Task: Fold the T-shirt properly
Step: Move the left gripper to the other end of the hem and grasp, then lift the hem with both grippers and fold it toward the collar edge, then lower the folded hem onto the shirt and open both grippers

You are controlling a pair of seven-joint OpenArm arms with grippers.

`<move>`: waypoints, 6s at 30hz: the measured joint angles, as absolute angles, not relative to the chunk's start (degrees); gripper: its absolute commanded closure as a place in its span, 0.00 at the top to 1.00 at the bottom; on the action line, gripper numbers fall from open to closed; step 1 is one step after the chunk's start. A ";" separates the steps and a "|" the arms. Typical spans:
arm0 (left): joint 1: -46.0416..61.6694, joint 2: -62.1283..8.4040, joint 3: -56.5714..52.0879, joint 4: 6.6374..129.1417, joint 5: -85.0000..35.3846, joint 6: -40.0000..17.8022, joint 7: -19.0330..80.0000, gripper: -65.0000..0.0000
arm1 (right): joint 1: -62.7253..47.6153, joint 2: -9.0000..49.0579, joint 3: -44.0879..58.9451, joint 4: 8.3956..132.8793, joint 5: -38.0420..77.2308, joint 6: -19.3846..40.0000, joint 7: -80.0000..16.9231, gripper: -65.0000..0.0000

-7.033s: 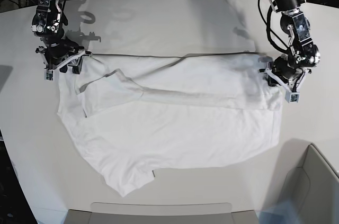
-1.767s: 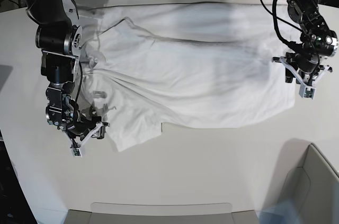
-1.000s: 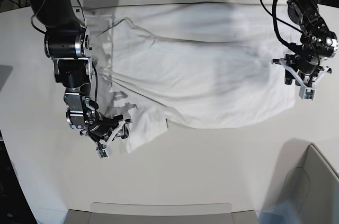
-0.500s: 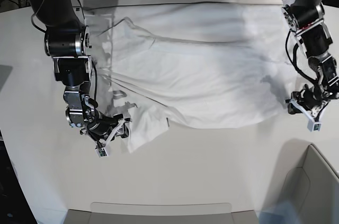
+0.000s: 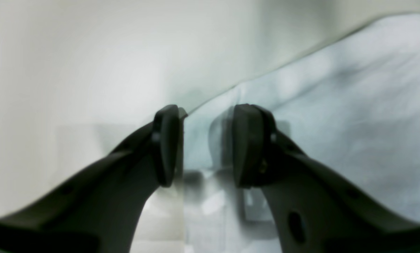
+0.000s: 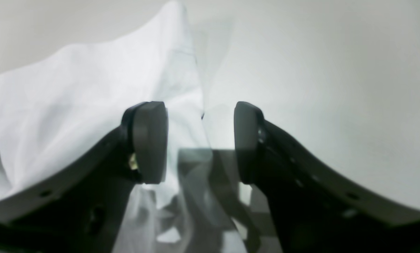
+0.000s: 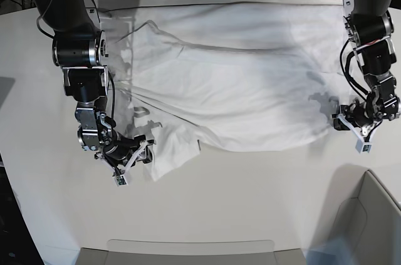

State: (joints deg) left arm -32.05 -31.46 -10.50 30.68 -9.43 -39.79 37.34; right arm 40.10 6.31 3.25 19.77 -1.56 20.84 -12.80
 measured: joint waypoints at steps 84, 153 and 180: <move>6.20 -24.32 -36.42 88.88 -9.02 -40.34 46.72 0.00 | -10.20 11.09 15.18 117.40 16.49 21.04 -61.01 0.00; 11.60 -18.09 -50.35 93.36 -9.21 -40.34 70.00 0.48 | -27.97 10.94 24.03 115.87 16.12 36.88 -60.23 0.00; 9.39 -18.94 -50.15 95.59 -21.04 -40.16 80.34 0.48 | -26.85 12.14 23.75 113.03 16.51 36.88 -60.23 0.00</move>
